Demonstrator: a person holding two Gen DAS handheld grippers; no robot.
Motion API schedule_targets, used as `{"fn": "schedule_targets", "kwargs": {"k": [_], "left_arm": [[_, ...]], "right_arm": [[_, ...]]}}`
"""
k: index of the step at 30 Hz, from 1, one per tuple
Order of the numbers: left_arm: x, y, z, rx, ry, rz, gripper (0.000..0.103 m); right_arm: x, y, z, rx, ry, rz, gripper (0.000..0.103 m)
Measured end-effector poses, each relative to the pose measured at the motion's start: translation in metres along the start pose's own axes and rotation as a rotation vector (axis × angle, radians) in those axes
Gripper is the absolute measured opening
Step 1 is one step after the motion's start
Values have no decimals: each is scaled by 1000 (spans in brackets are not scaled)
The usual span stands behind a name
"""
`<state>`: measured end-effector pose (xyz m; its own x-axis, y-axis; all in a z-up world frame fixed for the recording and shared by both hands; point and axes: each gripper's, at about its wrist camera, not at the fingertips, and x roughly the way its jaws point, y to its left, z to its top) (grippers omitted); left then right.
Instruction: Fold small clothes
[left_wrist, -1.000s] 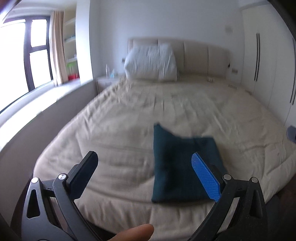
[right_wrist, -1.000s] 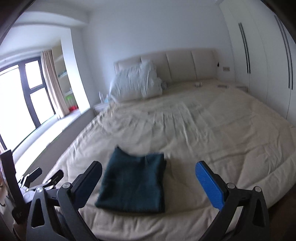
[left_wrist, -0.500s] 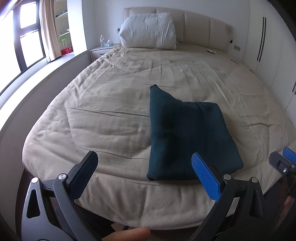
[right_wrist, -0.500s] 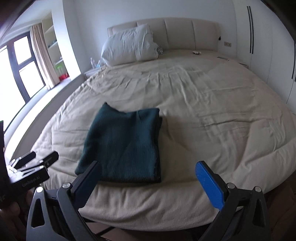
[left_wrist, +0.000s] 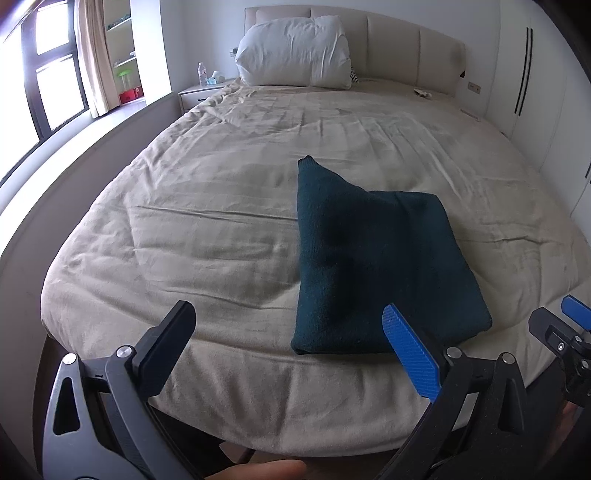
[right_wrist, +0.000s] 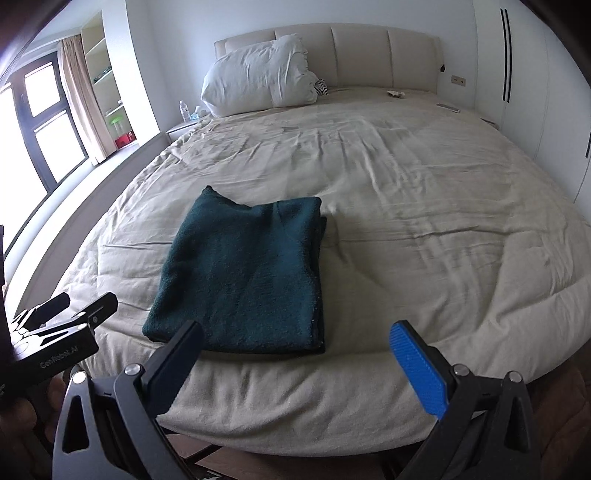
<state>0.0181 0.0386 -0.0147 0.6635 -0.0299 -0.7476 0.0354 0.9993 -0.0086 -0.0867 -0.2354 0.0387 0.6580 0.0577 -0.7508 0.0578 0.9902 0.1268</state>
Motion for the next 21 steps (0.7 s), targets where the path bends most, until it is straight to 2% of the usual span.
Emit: {"fn": "schedule_targets", "kwargs": {"k": [21], "left_arm": [[10, 1, -1, -9, 12, 5, 103]], "right_arm": [[7, 5, -2, -7, 19, 11, 103]]}}
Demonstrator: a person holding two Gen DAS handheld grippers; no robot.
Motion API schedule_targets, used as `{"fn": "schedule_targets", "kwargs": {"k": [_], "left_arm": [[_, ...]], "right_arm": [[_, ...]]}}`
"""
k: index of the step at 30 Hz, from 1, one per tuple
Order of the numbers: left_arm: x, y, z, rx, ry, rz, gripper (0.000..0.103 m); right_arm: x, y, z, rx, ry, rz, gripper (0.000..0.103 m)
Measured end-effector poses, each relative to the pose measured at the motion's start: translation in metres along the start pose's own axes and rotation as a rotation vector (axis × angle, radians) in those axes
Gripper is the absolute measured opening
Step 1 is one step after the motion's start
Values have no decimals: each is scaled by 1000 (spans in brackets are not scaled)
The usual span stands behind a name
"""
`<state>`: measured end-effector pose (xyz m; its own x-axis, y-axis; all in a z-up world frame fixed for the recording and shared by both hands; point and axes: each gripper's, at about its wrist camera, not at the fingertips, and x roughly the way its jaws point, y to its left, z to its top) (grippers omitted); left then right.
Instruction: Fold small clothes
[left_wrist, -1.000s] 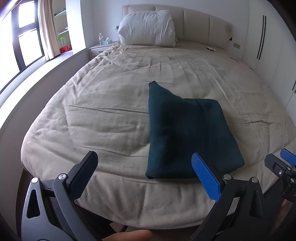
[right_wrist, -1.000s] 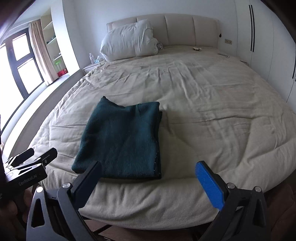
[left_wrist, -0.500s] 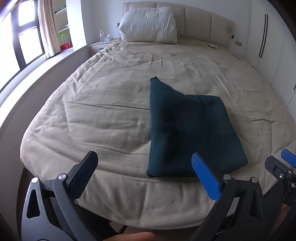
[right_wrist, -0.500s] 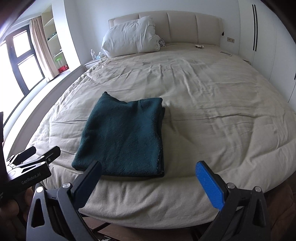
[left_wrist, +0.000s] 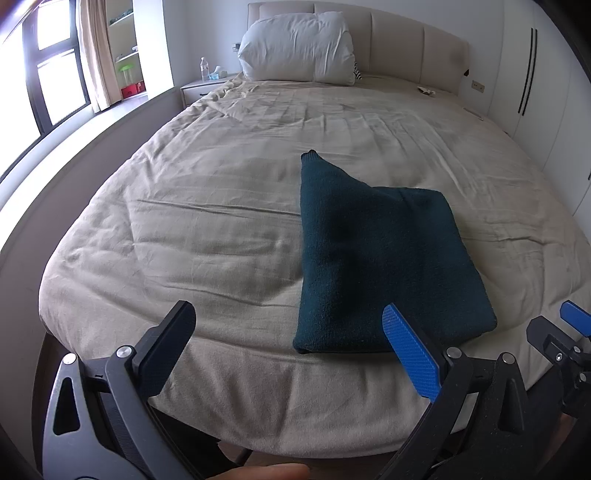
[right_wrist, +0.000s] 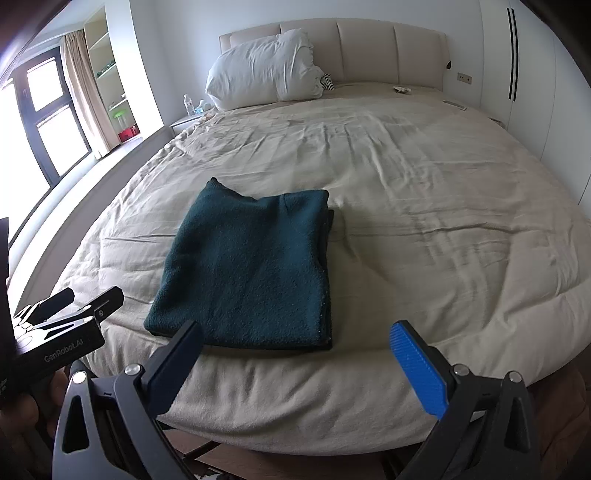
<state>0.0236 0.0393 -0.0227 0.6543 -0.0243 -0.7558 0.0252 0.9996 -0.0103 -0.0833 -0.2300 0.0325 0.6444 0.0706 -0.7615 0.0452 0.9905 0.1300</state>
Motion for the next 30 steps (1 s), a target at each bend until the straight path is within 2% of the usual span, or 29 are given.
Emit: {"fn": "schedule_targets", "kwargs": {"k": [30], "left_arm": [[1, 1, -3, -2, 4, -2, 103]], "right_arm": [[3, 3, -4, -3, 7, 8, 103]]}}
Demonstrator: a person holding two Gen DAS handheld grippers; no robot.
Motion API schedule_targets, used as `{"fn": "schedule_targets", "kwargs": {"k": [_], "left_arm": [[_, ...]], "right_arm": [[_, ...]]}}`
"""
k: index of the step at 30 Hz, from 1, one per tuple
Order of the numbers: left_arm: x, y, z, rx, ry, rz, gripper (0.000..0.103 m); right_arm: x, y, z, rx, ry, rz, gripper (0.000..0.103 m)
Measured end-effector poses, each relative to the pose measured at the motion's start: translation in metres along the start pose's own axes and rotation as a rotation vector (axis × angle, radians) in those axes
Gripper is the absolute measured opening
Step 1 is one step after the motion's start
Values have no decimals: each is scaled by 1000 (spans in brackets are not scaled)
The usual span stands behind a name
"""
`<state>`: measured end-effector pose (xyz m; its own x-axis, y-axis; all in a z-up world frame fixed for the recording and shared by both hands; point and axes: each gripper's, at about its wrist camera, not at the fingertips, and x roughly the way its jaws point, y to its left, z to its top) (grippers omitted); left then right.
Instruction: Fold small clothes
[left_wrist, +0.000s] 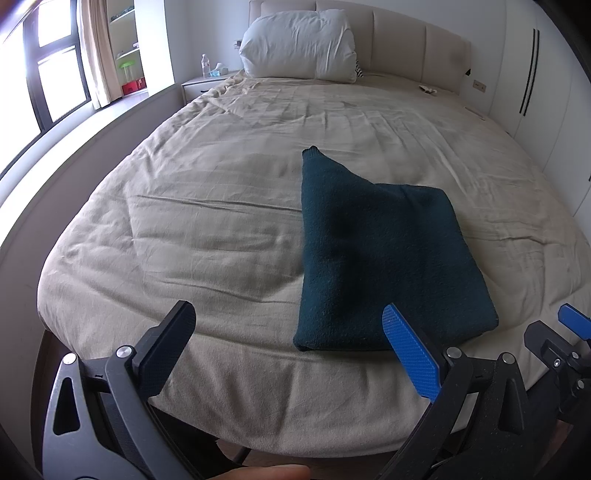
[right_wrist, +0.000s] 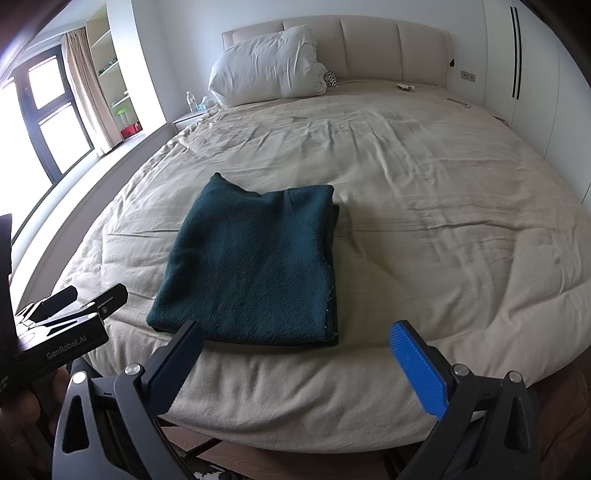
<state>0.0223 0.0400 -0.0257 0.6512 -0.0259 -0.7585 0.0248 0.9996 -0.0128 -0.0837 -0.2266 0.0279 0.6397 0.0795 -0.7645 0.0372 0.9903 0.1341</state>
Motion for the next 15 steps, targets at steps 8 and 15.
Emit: {"fn": "schedule_targets", "kwargs": {"k": [8, 15], "left_arm": [[2, 0, -4, -1, 4, 0, 103], [3, 1, -5, 0, 7, 0, 103]], "right_arm": [[1, 2, -3, -4, 5, 5, 103], [2, 4, -5, -5, 7, 8, 103]]}}
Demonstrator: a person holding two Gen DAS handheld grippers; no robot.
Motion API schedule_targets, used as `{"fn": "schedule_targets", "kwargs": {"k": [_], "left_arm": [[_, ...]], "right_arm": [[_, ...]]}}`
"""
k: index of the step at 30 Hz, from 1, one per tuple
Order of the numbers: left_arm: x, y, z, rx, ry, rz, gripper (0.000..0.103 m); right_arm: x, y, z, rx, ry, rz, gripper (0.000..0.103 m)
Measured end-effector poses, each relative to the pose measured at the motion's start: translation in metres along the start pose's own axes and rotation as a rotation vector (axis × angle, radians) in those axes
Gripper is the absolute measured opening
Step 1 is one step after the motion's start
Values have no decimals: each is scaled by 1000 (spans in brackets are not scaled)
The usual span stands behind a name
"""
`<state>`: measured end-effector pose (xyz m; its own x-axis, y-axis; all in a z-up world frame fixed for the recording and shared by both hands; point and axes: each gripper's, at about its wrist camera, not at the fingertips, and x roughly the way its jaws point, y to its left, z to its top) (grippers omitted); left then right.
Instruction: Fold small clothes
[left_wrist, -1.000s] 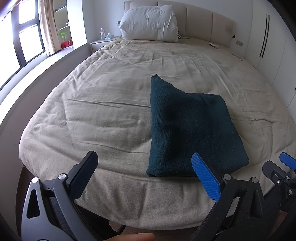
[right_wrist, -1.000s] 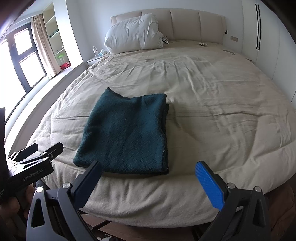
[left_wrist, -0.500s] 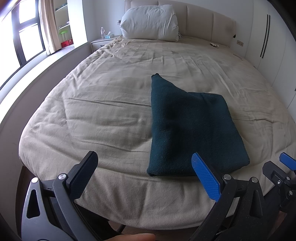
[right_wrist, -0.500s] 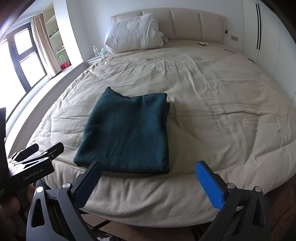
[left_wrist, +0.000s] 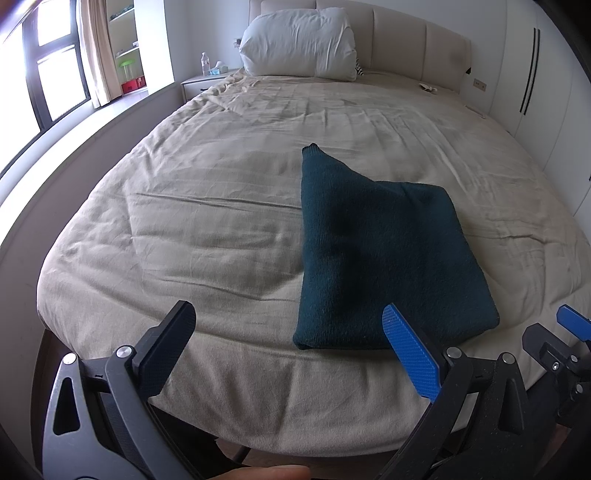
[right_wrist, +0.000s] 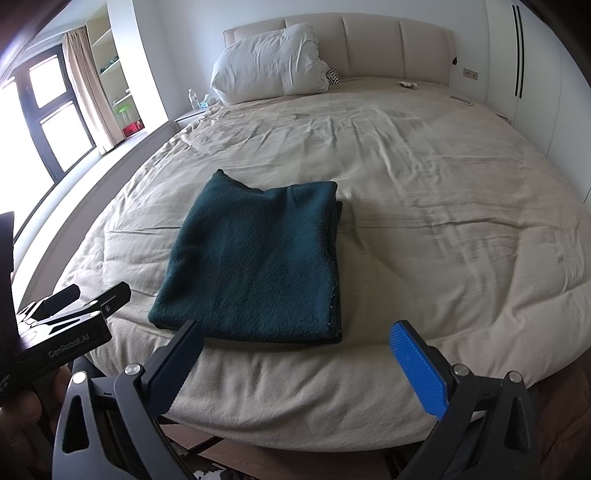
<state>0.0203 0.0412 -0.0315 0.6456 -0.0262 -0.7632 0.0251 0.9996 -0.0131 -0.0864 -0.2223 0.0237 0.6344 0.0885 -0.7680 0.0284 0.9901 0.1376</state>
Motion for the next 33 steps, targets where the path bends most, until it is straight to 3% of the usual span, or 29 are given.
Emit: {"fn": "schedule_targets", "kwargs": {"k": [33], "left_arm": [[1, 1, 0, 2, 4, -3, 103]], "right_arm": [[0, -2, 2, 0, 3, 2, 103]]}}
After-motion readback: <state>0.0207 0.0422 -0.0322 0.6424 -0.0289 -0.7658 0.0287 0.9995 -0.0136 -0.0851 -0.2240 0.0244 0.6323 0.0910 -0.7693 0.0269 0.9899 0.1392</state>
